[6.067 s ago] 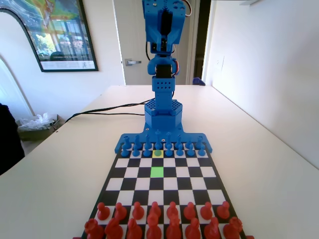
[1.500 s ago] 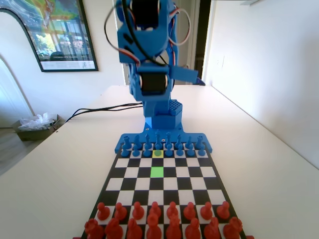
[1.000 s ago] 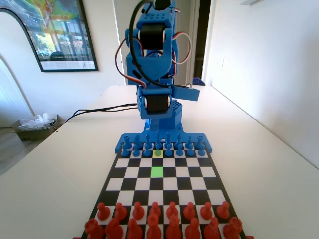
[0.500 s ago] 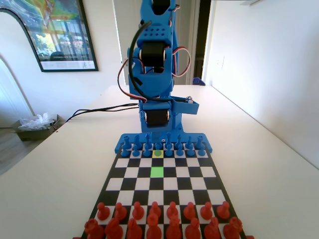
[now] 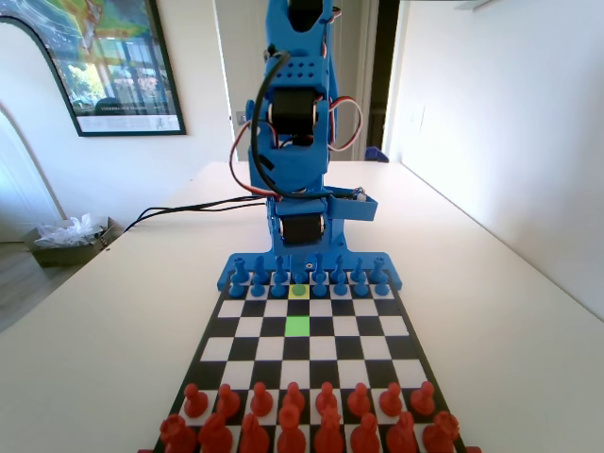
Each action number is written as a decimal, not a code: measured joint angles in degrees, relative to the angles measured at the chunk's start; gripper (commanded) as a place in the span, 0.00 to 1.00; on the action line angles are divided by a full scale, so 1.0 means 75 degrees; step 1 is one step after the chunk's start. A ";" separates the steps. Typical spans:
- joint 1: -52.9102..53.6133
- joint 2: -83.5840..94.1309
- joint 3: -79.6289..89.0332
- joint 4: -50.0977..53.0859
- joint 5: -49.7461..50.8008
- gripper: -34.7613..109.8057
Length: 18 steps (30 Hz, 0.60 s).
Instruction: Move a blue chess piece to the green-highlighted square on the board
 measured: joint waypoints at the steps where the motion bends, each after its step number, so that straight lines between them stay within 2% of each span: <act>1: 0.0000 -0.0047 0.0000 -0.0047 0.0000 0.29; 18: -0.0082 -0.0352 -0.0105 -0.0141 0.0000 0.29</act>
